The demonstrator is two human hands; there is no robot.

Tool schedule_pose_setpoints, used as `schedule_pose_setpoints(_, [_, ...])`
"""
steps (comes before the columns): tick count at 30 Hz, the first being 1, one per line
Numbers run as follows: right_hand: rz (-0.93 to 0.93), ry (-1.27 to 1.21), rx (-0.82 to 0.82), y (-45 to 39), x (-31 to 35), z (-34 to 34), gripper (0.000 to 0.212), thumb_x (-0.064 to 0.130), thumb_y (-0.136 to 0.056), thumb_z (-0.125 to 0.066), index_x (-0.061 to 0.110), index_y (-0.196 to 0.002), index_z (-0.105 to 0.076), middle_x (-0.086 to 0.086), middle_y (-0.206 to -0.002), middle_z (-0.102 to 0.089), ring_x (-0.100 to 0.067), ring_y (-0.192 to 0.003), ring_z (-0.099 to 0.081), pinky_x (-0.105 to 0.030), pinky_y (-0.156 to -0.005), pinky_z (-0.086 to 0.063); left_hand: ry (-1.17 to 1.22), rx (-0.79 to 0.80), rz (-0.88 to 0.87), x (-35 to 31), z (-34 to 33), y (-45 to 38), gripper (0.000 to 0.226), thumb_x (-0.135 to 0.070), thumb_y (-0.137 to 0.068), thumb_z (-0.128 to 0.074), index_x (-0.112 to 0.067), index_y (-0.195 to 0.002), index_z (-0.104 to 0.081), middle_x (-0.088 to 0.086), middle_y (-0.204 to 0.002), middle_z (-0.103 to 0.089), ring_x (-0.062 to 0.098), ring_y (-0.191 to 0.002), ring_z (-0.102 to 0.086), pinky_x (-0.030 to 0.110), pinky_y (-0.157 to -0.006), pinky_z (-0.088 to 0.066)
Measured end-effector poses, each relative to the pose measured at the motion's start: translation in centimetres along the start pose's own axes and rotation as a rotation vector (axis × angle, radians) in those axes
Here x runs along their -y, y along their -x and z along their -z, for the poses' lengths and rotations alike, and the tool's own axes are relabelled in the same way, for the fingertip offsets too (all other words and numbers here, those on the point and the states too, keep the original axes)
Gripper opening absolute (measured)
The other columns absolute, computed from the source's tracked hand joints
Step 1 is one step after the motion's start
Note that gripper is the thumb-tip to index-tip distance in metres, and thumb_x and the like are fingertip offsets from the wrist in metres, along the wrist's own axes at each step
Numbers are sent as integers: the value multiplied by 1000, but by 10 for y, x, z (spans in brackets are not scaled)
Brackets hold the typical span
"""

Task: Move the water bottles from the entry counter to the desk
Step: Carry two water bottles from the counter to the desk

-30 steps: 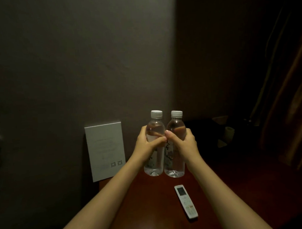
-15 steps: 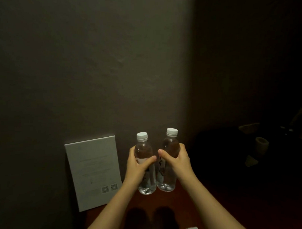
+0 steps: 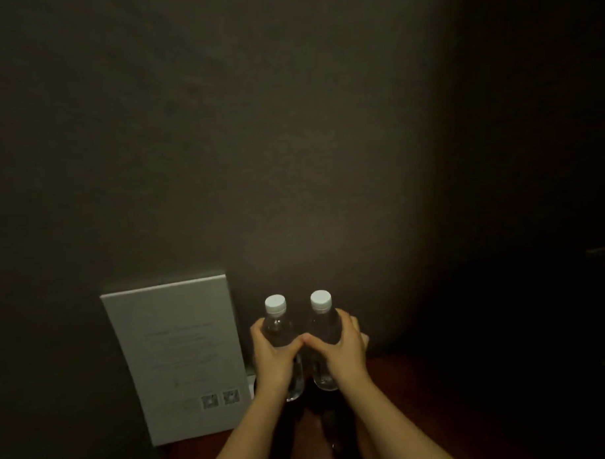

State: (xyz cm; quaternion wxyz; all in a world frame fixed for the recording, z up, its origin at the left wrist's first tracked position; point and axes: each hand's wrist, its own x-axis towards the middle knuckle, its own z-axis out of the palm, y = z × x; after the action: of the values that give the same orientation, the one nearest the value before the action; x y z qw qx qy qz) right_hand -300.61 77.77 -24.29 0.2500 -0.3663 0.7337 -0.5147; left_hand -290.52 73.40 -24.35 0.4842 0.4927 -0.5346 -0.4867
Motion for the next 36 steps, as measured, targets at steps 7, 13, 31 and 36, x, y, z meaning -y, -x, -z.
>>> schedule_pose_setpoints(7, [-14,29,60,-27,-29,-22,69,25,-66,-82,15,-126,-51,-6,-129,-51,-28,-121,-43,-29,-99,-33,-37,-55,59,38,-9,-21,71,8,-67,-74,-9,-126,-38,2,-109,-53,15,-98,-52,20,-78,-39])
schedule_pose_setpoints(13, [-65,-14,80,-31,-50,-36,67,20,-65,-83,14,-124,-53,-7,-129,-52,-28,-119,-49,-28,-94,-39,-70,-79,116,61,-13,-27,74,8,-67,-74,-11,-128,-37,5,-116,-52,17,-104,-50,29,-87,-38])
schedule_pose_setpoints(31, [-153,7,104,-38,-54,-55,64,18,-73,-76,21,-129,-45,-11,-124,-39,-28,-112,-51,-22,-89,-36,-249,-98,127,79,-17,-35,76,-2,-71,-75,-10,-134,-34,19,-137,-29,33,-118,-45,27,-91,-35])
schedule_pose_setpoints(36, [-173,5,121,-38,-52,-59,63,17,-71,-77,20,-126,-46,-10,-121,-39,-25,-106,-51,-17,-82,-32,-277,-112,151,77,-13,-38,76,-3,-71,-75,-12,-134,-34,18,-137,-30,33,-119,-47,29,-91,-36])
